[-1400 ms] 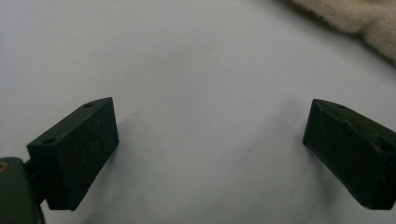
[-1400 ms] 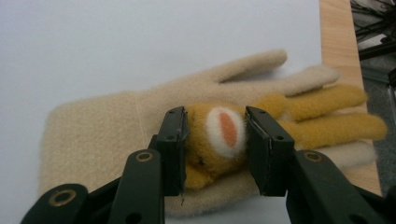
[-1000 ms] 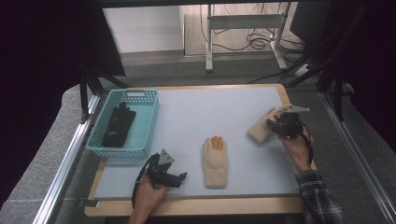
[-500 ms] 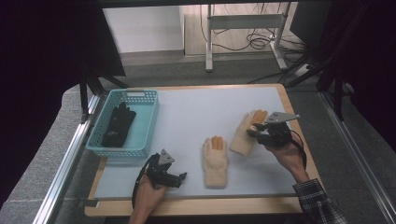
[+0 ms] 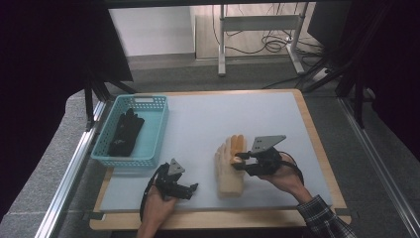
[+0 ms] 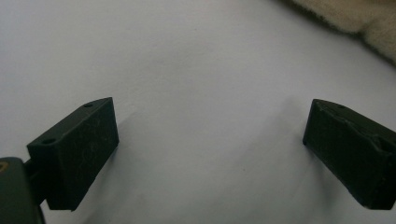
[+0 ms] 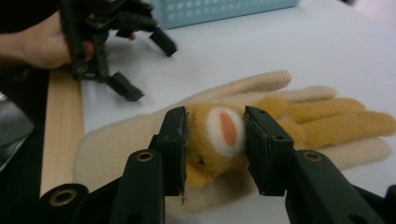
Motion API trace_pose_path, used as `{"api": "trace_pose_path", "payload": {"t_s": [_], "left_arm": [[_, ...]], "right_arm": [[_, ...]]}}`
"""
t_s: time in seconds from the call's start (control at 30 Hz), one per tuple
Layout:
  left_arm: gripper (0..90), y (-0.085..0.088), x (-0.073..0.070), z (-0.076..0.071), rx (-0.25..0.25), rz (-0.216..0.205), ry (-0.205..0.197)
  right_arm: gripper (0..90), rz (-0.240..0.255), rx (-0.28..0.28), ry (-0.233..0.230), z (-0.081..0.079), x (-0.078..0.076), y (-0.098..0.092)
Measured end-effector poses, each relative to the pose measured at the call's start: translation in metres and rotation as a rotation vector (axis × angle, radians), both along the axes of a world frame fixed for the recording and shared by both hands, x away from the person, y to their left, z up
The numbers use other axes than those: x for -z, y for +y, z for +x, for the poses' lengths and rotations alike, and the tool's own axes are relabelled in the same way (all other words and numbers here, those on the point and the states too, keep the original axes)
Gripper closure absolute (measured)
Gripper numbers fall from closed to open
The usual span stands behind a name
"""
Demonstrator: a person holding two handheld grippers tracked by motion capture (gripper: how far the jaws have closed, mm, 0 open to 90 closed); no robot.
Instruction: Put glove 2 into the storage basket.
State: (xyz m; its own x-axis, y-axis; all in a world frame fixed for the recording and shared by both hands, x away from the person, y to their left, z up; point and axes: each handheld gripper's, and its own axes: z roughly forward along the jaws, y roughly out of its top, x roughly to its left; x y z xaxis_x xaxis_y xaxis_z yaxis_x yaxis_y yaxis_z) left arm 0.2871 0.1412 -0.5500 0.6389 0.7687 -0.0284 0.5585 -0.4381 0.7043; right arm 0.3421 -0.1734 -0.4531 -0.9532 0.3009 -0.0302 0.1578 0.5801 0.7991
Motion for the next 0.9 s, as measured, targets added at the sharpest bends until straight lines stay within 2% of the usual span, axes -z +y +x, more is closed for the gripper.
{"api": "trace_pose_path", "payload": {"t_s": [0.2,0.3,0.4,0.47,0.57,0.6,0.63,0.73,0.8,0.83,0.9], "left_arm": [[3.6,0.0,0.0,0.0,0.001,0.001,-0.002],[3.6,0.0,0.0,0.0,0.001,0.001,-0.002],[3.6,0.0,0.0,0.0,0.003,0.003,-0.001],[3.6,0.0,0.0,0.0,0.003,0.003,-0.001],[3.6,0.0,0.0,0.0,0.003,0.002,-0.001],[3.6,0.0,0.0,0.0,0.002,0.001,-0.002],[3.6,0.0,0.0,0.0,0.002,0.001,-0.002],[3.6,0.0,0.0,0.0,0.003,0.003,-0.001],[3.6,0.0,0.0,0.0,0.002,0.001,-0.001],[3.6,0.0,0.0,0.0,0.002,0.001,-0.002],[3.6,0.0,0.0,0.0,0.003,0.003,-0.001]], "right_arm": [[59.6,-0.065,-0.108,0.019,0.005,0.016,0.016],[59.5,-0.077,-0.125,0.022,0.009,0.02,0.018],[56.3,-0.096,-0.129,0.043,0.016,0.027,0.02],[51.2,-0.095,-0.119,0.054,0.018,0.03,0.02],[43.3,-0.053,-0.092,0.053,0.017,0.027,0.014],[41.5,-0.038,-0.037,0.04,0.016,0.022,0.007],[41.5,-0.038,-0.037,0.04,0.016,0.022,0.007],[42.6,-0.018,0.034,0.057,0.016,0.018,-0.006],[47.8,-0.018,0.086,0.068,0.015,0.02,-0.018],[47.8,-0.018,0.086,0.068,0.015,0.02,-0.018],[53.3,-0.02,0.124,0.086,0.013,0.024,-0.025]]}}
